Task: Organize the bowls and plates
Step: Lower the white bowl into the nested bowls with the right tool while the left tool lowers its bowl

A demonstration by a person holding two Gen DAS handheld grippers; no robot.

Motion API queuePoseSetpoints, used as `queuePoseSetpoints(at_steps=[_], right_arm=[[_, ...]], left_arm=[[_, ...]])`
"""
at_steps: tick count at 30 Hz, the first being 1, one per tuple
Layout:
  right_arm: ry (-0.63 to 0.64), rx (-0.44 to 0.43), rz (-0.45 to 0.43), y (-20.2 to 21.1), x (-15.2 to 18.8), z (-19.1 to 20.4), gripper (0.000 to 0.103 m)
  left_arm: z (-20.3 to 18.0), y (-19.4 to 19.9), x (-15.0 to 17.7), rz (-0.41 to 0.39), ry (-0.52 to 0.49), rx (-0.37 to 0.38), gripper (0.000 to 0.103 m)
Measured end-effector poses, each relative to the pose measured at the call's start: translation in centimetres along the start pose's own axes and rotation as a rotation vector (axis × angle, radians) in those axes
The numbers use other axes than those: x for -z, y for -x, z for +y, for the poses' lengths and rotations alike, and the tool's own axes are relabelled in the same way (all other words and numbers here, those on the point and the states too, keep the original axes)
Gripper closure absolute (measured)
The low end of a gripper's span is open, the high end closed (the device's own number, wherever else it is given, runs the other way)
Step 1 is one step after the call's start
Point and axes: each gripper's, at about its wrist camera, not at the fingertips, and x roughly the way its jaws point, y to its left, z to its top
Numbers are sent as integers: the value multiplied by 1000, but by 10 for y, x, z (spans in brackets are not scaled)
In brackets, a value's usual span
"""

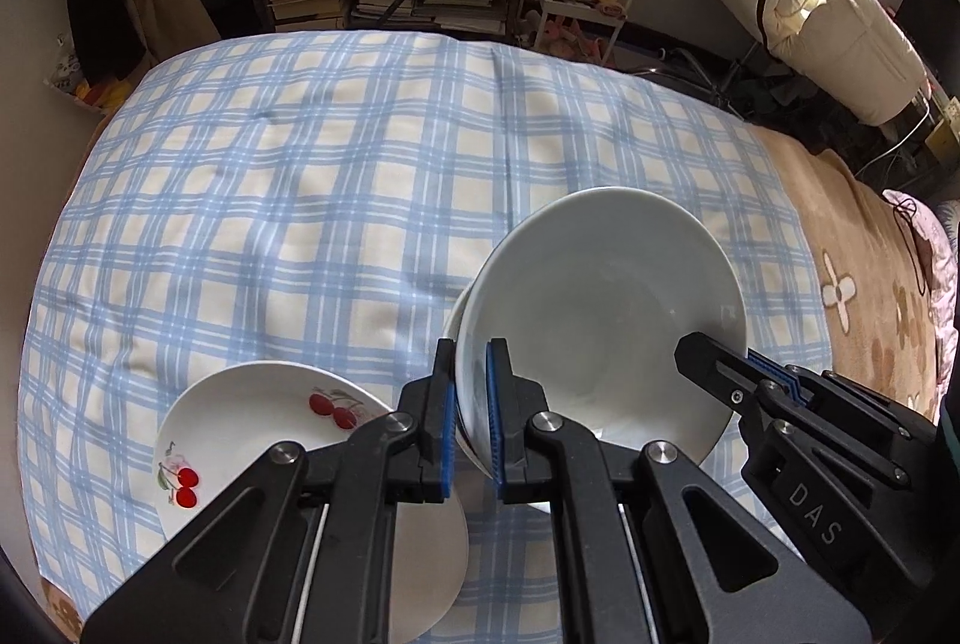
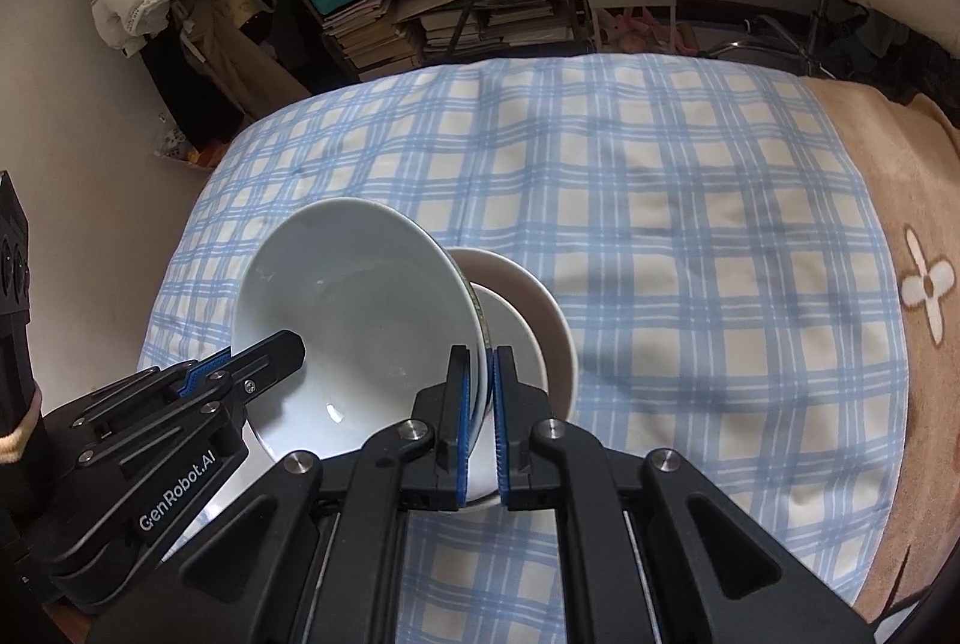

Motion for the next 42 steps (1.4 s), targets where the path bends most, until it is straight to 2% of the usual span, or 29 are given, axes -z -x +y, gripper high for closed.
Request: queuePoseSetpoints(at_steps=[16, 20, 25, 27, 34, 37, 40, 42], right_arm=[[7, 11, 36, -25, 7, -12, 94], [17, 15, 52, -28, 9, -11, 94], [12, -11, 49, -22, 8, -12, 91], [9, -17, 45, -20, 8, -13, 89], [2, -29, 22, -5, 8, -15, 84], [0, -44, 6, 3, 6, -15, 84], [-4, -37, -2, 10, 4, -17, 83], [-6, -26, -5, 15, 3, -21, 78]], left_arm=[[-6, -33, 14, 35, -65, -53, 92], [-4, -32, 14, 34, -74, -41, 92], [-1, -22, 18, -15, -98, -80, 89], [1, -21, 18, -11, -100, -79, 86], [21, -13, 19, 4, -76, -105, 84], [29, -6, 18, -10, -84, -138, 79], [36, -3, 15, -12, -91, -139, 70], [37, -3, 13, -16, -128, -165, 63]])
